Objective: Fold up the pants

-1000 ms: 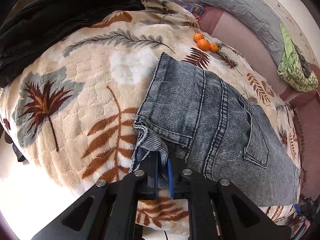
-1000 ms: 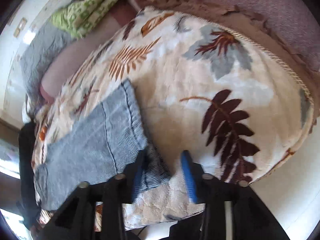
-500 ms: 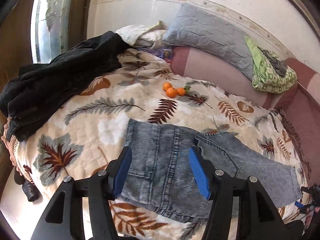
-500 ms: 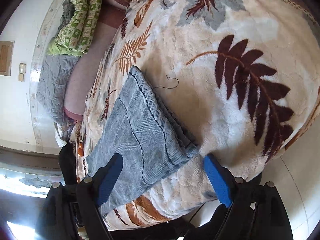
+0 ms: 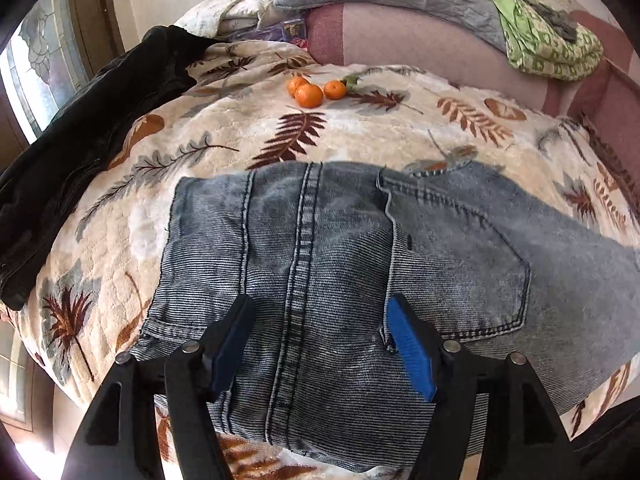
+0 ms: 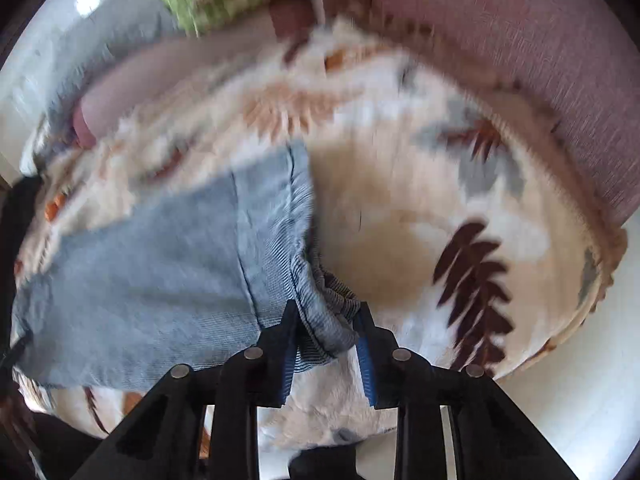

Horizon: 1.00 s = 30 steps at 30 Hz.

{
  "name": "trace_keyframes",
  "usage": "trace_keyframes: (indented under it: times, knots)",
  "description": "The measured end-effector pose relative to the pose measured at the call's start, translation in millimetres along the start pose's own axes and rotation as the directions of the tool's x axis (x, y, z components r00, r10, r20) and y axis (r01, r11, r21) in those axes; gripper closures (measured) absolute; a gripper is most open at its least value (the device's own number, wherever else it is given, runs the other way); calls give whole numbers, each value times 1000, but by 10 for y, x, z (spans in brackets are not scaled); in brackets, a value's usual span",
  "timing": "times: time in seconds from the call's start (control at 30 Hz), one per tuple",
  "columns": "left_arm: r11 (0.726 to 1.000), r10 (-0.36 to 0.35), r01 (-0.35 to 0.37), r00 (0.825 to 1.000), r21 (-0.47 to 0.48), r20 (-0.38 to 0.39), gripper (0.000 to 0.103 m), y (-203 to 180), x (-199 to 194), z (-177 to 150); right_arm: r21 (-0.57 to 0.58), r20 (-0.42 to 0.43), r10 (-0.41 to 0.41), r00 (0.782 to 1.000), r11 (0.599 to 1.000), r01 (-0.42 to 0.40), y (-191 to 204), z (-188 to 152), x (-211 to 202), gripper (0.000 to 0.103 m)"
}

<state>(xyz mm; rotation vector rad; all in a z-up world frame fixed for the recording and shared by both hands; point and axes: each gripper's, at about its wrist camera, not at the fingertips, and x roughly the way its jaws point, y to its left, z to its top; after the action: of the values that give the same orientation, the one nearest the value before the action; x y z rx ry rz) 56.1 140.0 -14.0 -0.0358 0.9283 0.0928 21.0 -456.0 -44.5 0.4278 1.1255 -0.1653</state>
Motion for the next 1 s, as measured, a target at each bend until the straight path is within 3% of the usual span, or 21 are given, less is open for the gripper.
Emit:
trace_keyframes:
  times: [0.03, 0.1, 0.17, 0.23, 0.3, 0.33, 0.4, 0.53, 0.63, 0.73, 0.77, 0.83, 0.87, 0.9, 1.0]
  knots:
    - [1000, -11, 12, 999, -22, 44, 33, 21, -107, 44, 26, 7, 8, 1000, 1000, -8, -48, 44, -61, 63]
    - [997, -42, 50, 989, -56, 140, 33, 32, -331, 150, -3, 6, -29, 1000, 1000, 29, -11, 75, -171, 34]
    - [991, -88, 105, 977, -82, 193, 28, 10, -428, 298, -10, 84, -71, 994, 997, 72, 39, 87, -372, 33]
    - [984, -128, 148, 976, -100, 178, 22, -44, -311, 427, 12, 187, -96, 978, 995, 95, 149, 151, -613, 33]
    - [990, -91, 102, 990, -96, 109, 22, -139, -10, 503, -26, 269, -25, 963, 999, 33, 442, 260, -781, 34]
    - [993, -60, 65, 997, -96, 48, 22, -173, 208, 497, -85, 268, 27, 963, 996, -4, 684, 310, -797, 34]
    - [995, -21, 14, 998, -100, -66, 22, -162, 628, 330, -254, 212, 119, 970, 965, -63, 1336, 363, -705, 34]
    - [999, 28, -27, 1000, -47, 11, 21, -218, 576, 208, -524, 31, 231, 972, 832, -181, 2658, 335, -226, 34]
    - [997, 1, -1, 1000, -71, -8, 21, -151, 630, 195, -622, -68, 217, 974, 754, -212, 3480, 366, 259, 34]
    - [998, -4, 3, 1000, -63, -4, 21, -147, 617, 203, -686, -111, 165, 980, 701, -195, 4021, 392, 722, 37]
    - [998, -2, 2, 1000, -58, -2, 21, -153, 613, 205, -701, -126, 139, 982, 688, -187, 4146, 395, 875, 38]
    - [998, -8, 8, 1000, -58, 0, 21, -147, 618, 211, -731, -174, 73, 982, 658, -178, 4329, 381, 1178, 52]
    - [998, -9, 9, 1000, -56, 1, 21, -147, 620, 210, -753, -202, 51, 978, 631, -188, 4399, 327, 1276, 78]
    - [998, -11, 11, 1000, -56, 0, 21, -142, 620, 211, -793, -182, 25, 983, 588, -161, 4476, 257, 1302, 95]
    - [998, -17, 17, 1000, -67, -4, 21, -135, 622, 223, -884, 26, -6, 1000, 467, 26, 4650, 100, 1148, 99]
